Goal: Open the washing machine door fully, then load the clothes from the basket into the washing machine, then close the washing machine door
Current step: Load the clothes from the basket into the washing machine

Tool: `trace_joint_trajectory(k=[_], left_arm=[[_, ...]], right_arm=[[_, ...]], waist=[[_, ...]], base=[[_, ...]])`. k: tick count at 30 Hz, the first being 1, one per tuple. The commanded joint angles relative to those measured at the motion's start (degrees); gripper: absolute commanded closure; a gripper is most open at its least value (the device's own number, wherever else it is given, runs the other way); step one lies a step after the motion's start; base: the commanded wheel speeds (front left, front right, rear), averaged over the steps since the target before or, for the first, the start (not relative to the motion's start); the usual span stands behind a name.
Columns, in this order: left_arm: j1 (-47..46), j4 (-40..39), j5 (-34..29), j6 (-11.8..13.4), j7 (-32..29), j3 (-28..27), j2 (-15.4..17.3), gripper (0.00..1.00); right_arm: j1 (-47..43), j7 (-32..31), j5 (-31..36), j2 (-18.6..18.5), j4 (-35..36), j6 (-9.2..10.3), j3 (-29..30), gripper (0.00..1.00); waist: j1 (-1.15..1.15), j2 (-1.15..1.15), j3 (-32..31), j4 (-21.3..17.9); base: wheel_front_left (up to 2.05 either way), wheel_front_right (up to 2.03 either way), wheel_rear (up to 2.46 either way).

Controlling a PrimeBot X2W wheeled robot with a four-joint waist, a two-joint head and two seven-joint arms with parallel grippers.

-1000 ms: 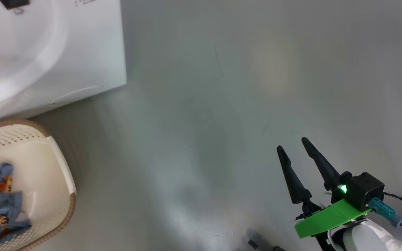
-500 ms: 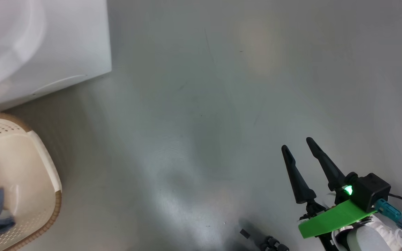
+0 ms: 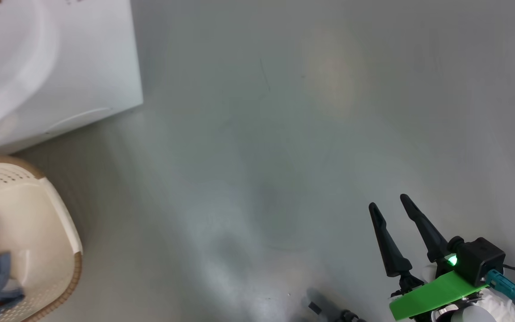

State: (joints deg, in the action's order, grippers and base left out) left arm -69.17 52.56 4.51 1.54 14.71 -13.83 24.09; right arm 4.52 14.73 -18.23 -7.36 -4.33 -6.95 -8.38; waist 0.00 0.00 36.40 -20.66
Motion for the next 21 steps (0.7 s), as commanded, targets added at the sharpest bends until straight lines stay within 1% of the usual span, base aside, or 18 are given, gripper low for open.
trace_joint_trajectory(k=[1, 6, 8, 11, 13, 15, 17, 21], left_arm=[[-1.42, -0.04, -0.16, 0.42, 0.29, -0.32, 2.79, 0.00], [-4.08, 8.16, 0.01, 0.75, 0.29, 0.21, 2.51, 0.00], [-4.85, 11.88, -0.12, 1.30, -0.15, 0.60, 2.39, 0.00], [-5.09, 15.16, 0.13, 1.97, -0.02, 0.74, 1.78, 0.00], [-4.39, 16.07, 0.08, 2.34, 0.11, 1.02, 1.38, 0.00], [-3.04, 16.08, 0.58, 2.64, 0.24, 0.94, 0.20, 0.00], [-1.54, 15.37, 1.35, 2.30, 0.26, 0.55, -1.00, 0.00], [2.37, 12.69, 2.38, 2.66, 0.27, -0.21, -3.07, 0.00]], right_arm=[[-2.24, 0.27, -0.82, -1.06, 0.85, -0.54, -0.90, 0.00], [-2.47, 0.27, -1.15, -1.36, 0.47, -0.54, -1.33, 0.00], [-2.51, 0.27, -1.20, -1.54, 0.13, -0.54, -1.41, 0.00], [-2.44, 0.27, -1.42, -1.58, -0.29, -0.54, -1.79, 0.00], [-2.44, 0.27, -1.49, -1.65, -0.65, -0.54, -1.99, 0.00], [-2.49, 0.27, -1.54, -1.86, -1.11, -0.54, -2.05, 0.00], [-2.48, 0.27, -1.54, -1.95, -1.48, -0.54, -2.20, 0.00], [-2.37, 0.27, -1.62, -1.90, -1.96, -0.54, -2.49, 0.00]], waist=[[0.00, 0.00, -1.19, 0.76], [0.00, 0.00, -3.04, 1.67], [0.00, 0.00, -3.85, 2.06], [0.00, 0.00, -5.08, 2.70], [0.00, 0.00, -6.10, 3.03], [0.00, 0.00, -7.62, 3.71], [0.00, 0.00, -8.78, 4.21], [0.00, 0.00, -10.89, 5.25]], base=[[0.00, 0.00, 0.00], [0.00, 0.00, 0.00], [0.00, 0.00, 0.00], [0.00, 0.00, 0.00], [0.00, 0.00, 0.00], [0.00, 0.00, 0.00], [0.00, 0.00, 0.00], [0.00, 0.00, 0.00]])
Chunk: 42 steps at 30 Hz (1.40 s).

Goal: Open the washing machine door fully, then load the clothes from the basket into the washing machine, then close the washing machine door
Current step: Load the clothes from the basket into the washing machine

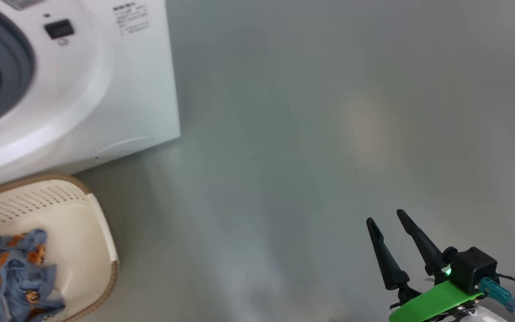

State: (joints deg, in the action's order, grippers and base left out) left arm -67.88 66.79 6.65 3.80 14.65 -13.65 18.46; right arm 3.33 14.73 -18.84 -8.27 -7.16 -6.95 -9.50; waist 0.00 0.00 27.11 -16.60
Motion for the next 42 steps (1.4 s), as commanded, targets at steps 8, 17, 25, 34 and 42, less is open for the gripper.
trace_joint_trajectory(k=[8, 17, 25, 34, 42], left_arm=[[7.92, -7.41, 1.21, -0.02, 0.34, -0.71, -2.21, 0.00], [14.55, -13.14, 2.36, -2.01, 0.34, -1.30, -6.76, 0.00], [23.10, -20.60, 1.57, -5.01, 0.34, -0.72, -10.09, 0.00], [36.93, -33.47, 0.72, -7.11, 0.35, -1.25, -12.64, 0.00], [50.66, -44.42, 1.20, -8.60, 0.35, -2.57, -14.60, 0.00]], right_arm=[[-0.17, 0.27, -0.65, -1.46, 0.31, -0.54, -1.45, 0.00], [1.01, 0.27, -0.10, -2.11, -0.11, -0.54, -0.71, 0.00], [1.12, 0.27, 0.31, -1.91, -0.31, -0.54, -0.19, 0.00], [-0.17, 0.27, 0.82, -1.84, -0.24, -0.54, 0.69, 0.00], [-2.50, 0.27, 1.53, -1.88, 0.04, -0.54, 2.24, 0.00]], waist=[[0.00, 0.00, -5.76, 4.07], [0.00, 0.00, -8.93, 7.59], [0.00, 0.00, -12.57, 9.78], [0.00, 0.00, -17.46, 10.39], [0.00, 0.00, -21.59, 11.04]], base=[[0.00, 0.00, 0.00], [0.00, 0.00, 0.00], [0.00, 0.00, 0.00], [0.00, 0.00, 0.00], [0.00, 0.00, 0.00]])
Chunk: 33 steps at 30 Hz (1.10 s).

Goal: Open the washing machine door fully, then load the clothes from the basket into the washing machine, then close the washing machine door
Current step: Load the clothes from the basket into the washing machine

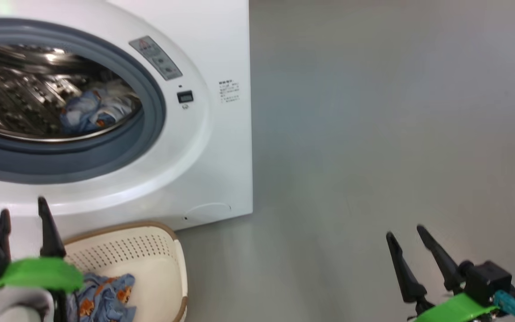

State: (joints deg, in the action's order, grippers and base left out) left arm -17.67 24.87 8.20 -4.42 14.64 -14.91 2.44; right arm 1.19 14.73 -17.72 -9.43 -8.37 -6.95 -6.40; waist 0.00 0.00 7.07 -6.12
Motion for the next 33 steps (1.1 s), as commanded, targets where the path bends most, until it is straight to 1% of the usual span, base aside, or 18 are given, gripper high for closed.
trace_joint_trajectory(k=[1, 7, 11, 14, 19, 33], left_arm=[[1.74, -4.28, -0.06, -0.44, 0.36, -1.59, 1.21, 0.00], [9.20, -12.40, 1.95, -0.68, 0.36, 0.10, 0.50, 0.00], [12.76, -15.04, 4.07, 0.02, 0.36, 3.44, 0.46, 0.00], [14.59, -16.17, 4.52, 0.14, 0.36, 4.49, 0.45, 0.00], [18.16, -18.34, 4.92, 0.52, 0.36, 5.04, 0.44, 0.00], [24.44, -24.69, 7.10, 2.58, 0.36, 5.31, 0.44, 0.00]], right_arm=[[-0.55, 0.27, 0.47, -0.73, 1.33, -0.54, -0.73, 0.00], [-1.33, 0.27, 0.93, -0.85, 2.21, -0.54, 0.17, 0.00], [-1.93, 0.27, 1.31, -1.05, 2.53, -0.54, 0.82, 0.00], [-2.33, 0.27, 1.65, -1.23, 2.65, -0.54, 0.95, 0.00], [-3.29, 0.27, 2.22, -1.23, 2.75, -0.54, 1.12, 0.00], [-4.54, 0.27, 3.36, -0.92, 3.60, -0.54, 1.12, 0.00]], waist=[[0.00, 0.00, -1.69, 0.63], [0.00, 0.00, -3.03, 1.48], [0.00, 0.00, -3.64, 2.36], [0.00, 0.00, -4.32, 2.81], [0.00, 0.00, -6.14, 2.95], [0.00, 0.00, -7.17, 3.46]], base=[[0.00, 0.00, 0.00], [0.00, 0.00, 0.00], [0.00, 0.00, 0.00], [0.00, 0.00, 0.00], [0.00, 0.00, 0.00], [0.00, 0.00, 0.00]])
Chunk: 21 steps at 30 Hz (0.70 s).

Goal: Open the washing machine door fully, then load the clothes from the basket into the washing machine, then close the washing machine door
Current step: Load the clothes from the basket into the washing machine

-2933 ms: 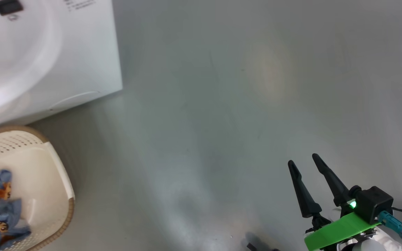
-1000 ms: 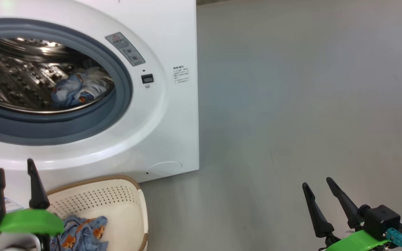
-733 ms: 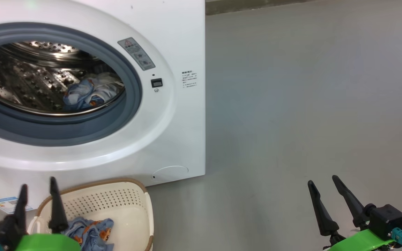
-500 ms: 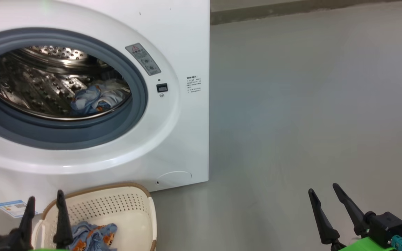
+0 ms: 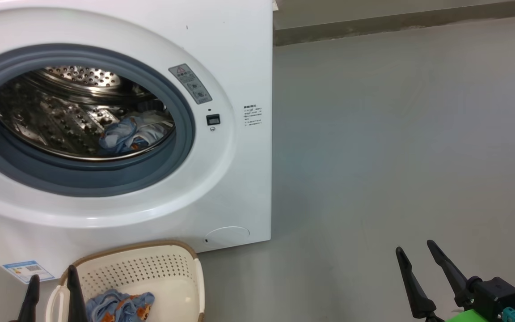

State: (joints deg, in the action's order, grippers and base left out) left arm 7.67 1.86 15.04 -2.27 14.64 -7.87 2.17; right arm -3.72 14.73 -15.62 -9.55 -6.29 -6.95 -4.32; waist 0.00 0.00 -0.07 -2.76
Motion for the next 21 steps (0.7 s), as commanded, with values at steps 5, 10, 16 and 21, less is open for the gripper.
trace_joint_trajectory(k=[5, 10, 16, 21], left_arm=[[-0.16, -2.23, 0.37, 0.94, 0.36, -1.49, 0.71, 0.00], [0.21, -2.28, 0.15, 0.90, 0.36, -1.59, 0.71, 0.00], [0.36, -2.37, 0.20, 0.82, 0.36, -1.66, 0.71, 0.00], [0.66, -2.02, 0.31, 0.70, 0.36, -1.52, 0.71, 0.00]], right_arm=[[0.06, 0.27, 1.45, -0.62, 1.49, -0.54, -0.98, 0.00], [-0.04, 0.27, 1.48, -0.68, 1.40, -0.54, -1.16, 0.00], [0.00, 0.27, 1.37, -0.95, 1.39, -0.54, -1.06, 0.00], [-0.02, 0.27, 1.29, -0.88, 1.45, -0.54, -1.12, 0.00]], waist=[[0.00, 0.00, -0.45, 0.72], [0.00, 0.00, -0.81, 0.97], [0.00, 0.00, -0.95, 1.21], [0.00, 0.00, -0.46, 0.92]], base=[[0.00, 0.00, 0.00], [0.00, 0.00, 0.00], [0.00, 0.00, 0.00], [0.00, 0.00, 0.00]])
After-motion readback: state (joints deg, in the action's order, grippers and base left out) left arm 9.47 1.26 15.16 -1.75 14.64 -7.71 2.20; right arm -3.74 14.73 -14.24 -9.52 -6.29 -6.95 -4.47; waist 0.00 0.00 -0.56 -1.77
